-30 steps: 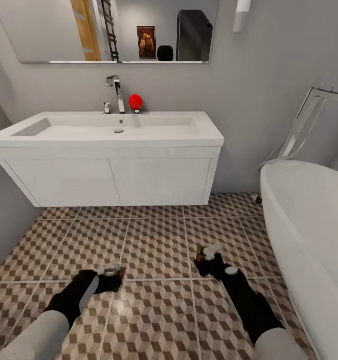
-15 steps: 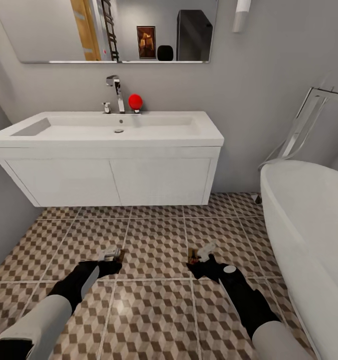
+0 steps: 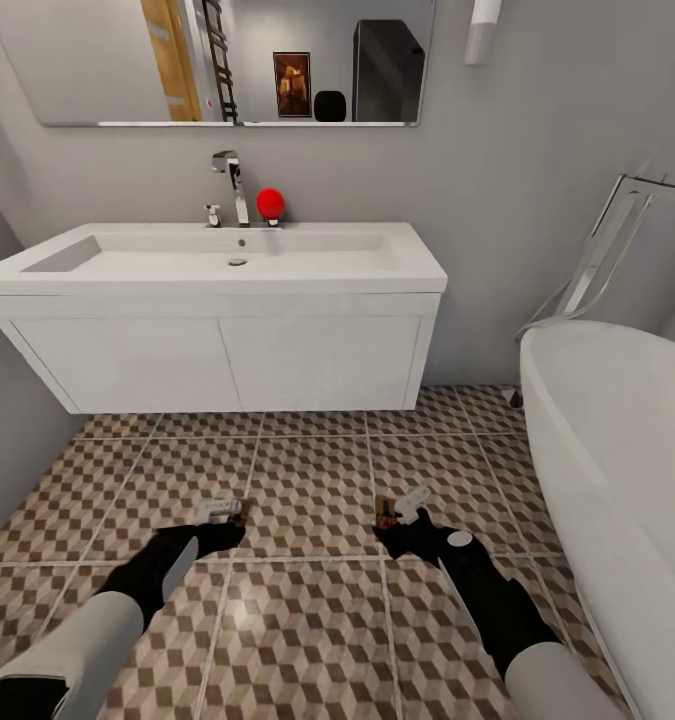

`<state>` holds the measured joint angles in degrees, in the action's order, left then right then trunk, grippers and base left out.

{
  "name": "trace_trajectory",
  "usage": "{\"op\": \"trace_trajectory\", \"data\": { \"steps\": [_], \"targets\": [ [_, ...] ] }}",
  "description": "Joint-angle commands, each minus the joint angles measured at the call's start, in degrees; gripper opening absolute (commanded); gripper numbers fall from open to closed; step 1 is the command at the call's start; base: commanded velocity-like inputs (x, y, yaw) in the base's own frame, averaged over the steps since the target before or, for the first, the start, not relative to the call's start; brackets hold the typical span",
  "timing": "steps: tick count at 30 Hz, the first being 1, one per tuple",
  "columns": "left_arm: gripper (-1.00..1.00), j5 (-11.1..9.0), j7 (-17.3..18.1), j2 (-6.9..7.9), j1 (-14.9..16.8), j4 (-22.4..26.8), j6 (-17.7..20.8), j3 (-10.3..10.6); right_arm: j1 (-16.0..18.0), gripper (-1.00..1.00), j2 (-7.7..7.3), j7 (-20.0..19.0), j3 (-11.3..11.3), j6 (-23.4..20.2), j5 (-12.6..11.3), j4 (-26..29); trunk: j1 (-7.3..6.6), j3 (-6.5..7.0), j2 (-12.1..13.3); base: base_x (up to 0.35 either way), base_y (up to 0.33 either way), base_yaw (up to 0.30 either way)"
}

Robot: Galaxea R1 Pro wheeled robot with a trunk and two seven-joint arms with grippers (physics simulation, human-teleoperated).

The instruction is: Take the four mousetraps from the cabinet in the bathroom and place them on the bathroom floor. Make sure all four end up on the same floor surface, and ensure that at least two of them are either under or directly next to the same bathroom sink.

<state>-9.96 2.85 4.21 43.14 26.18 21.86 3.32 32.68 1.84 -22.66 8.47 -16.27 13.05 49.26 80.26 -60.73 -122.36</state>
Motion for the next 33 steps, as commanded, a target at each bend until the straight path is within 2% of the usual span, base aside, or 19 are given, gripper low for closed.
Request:
{"op": "trace_trajectory", "data": {
  "steps": [1, 11, 33],
  "targets": [
    [-1.00, -0.41, -0.25, -0.11, 0.01, 0.10, 0.29, 0.39, 0.01, -1.00, -0.02, -0.46, -0.07, -0.20, 0.57, 0.28, -0.01, -0.05, -0.02, 0.000, 0.000, 0.000],
    [-1.00, -0.41, -0.25, -0.49, 0.01, 0.00, 0.29, 0.46, 0.01, -1.00, -0.15, -1.31, -0.18, -0.27, 0.65, 0.66, -0.01, -0.05, -0.02, 0.000, 0.000, 0.000],
    [-1.00, -0.41, -0.23, -0.83, 0.01, -0.04, 0.29, 0.46, 0.01, -1.00, -0.17, -1.33, -0.21, -0.30, 0.66, 0.75, 4.82, -4.27, -8.84, 0.000, 0.000, 0.000]
  ]
}}
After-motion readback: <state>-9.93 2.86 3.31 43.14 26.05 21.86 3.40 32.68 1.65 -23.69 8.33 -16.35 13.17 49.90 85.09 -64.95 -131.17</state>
